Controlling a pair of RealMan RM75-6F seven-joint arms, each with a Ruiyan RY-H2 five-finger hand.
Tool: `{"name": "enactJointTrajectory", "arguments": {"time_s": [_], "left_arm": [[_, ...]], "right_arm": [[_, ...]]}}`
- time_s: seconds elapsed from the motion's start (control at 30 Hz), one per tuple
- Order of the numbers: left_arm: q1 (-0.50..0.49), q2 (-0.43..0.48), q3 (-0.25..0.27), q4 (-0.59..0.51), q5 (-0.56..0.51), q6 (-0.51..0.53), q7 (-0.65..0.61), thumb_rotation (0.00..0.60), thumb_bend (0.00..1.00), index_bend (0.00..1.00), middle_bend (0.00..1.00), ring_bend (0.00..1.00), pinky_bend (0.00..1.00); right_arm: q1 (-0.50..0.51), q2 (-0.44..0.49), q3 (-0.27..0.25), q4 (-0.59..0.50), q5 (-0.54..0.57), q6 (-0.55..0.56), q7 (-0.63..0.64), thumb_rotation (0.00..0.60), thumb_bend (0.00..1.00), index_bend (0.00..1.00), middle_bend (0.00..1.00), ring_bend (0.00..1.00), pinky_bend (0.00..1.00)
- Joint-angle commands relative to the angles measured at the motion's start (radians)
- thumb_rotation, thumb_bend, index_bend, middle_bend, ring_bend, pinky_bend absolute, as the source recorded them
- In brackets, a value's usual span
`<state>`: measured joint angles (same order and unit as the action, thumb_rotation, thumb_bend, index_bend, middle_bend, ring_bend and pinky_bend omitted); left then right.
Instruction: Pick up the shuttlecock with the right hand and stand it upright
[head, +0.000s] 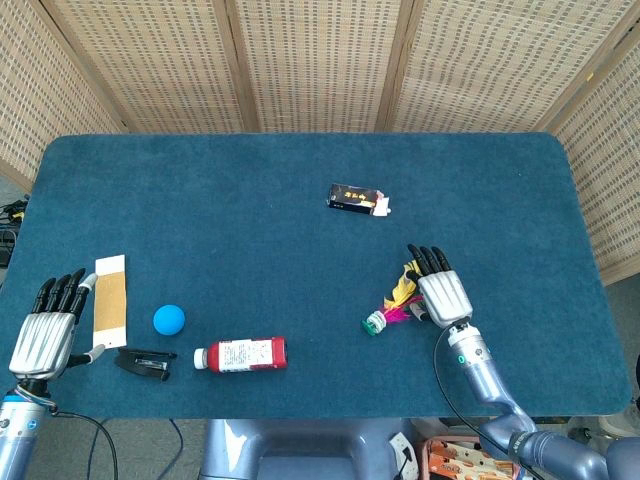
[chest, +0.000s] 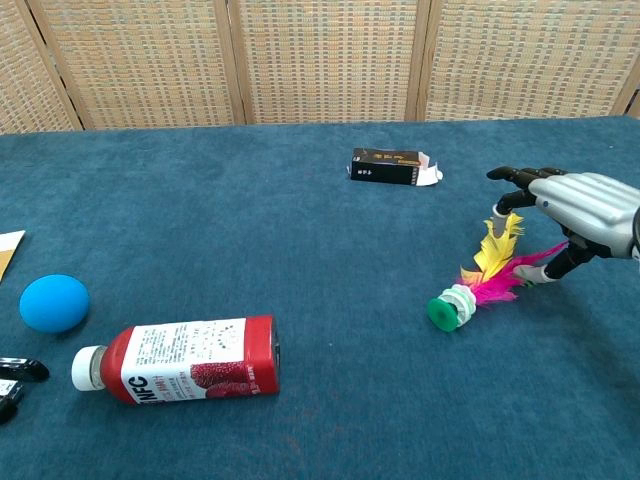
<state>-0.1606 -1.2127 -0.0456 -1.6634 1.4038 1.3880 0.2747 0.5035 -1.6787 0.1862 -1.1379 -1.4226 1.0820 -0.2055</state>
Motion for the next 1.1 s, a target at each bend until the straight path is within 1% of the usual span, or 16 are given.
{"name": "enactJointTrajectory", "arguments": {"time_s": [0.03, 0.3, 0.43, 0.67, 1.1], "left_arm": [[0.0, -0.001, 0.0, 0.001, -0.001, -0.001, 0.001, 0.6, 0.08, 0.0, 0.0, 0.0, 0.0], [-0.002, -0.002, 0.002, 0.001, 0.001, -0.002, -0.001, 0.6, 0.08, 0.0, 0.0, 0.0, 0.0], [-0.001, -0.001, 0.002, -0.001, 0.004, 0.002, -0.004, 0.6, 0.08, 0.0, 0.0, 0.0, 0.0], [-0.001, 0.0, 0.003, 0.0, 0.006, 0.002, -0.01, 0.6, 0.08, 0.0, 0.0, 0.0, 0.0], [0.002, 0.006, 0.006, -0.007, 0.014, 0.009, -0.015, 0.6, 0.08, 0.0, 0.0, 0.0, 0.0]], "right_arm": [[0.005, -0.004, -0.003, 0.014, 0.004, -0.003, 0.006, 0.6, 0.25, 0.42, 0.01, 0.0, 0.0], [0.008, -0.008, -0.014, 0.029, 0.009, 0.007, 0.012, 0.6, 0.25, 0.49, 0.07, 0.0, 0.0], [0.011, -0.009, -0.018, 0.031, 0.01, 0.012, 0.007, 0.6, 0.25, 0.49, 0.08, 0.0, 0.0], [0.012, 0.004, -0.022, 0.012, 0.014, 0.02, -0.007, 0.6, 0.25, 0.53, 0.12, 0.0, 0.0], [0.02, 0.003, -0.031, -0.006, 0.03, 0.013, -0.027, 0.6, 0.25, 0.54, 0.13, 0.0, 0.0]]}}
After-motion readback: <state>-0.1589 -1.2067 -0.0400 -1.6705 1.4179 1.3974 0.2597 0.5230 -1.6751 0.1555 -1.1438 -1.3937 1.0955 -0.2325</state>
